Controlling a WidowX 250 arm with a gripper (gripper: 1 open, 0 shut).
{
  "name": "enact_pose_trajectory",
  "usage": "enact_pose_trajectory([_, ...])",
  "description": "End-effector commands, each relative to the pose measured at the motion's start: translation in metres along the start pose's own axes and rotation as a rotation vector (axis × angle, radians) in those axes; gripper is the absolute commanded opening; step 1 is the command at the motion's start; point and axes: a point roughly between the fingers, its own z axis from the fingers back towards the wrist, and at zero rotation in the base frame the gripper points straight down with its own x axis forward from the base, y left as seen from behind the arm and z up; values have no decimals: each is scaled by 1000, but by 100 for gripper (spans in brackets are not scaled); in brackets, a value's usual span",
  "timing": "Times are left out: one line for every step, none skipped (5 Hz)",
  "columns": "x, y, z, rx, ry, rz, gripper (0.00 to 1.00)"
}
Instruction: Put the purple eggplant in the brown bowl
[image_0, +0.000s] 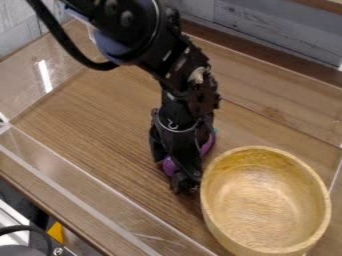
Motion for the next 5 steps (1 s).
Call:
enact_pose_trajectory([7, 5, 3, 19, -33, -6, 100])
enact_pose_trajectory([4, -2, 11, 14, -28, 5, 0])
enact_pose_trajectory([7, -10, 18, 8, -28, 2, 0])
enact_pose_trajectory([9, -18, 25, 3, -29, 1, 0])
enact_pose_trajectory([11, -17, 30, 2, -24, 30, 0])
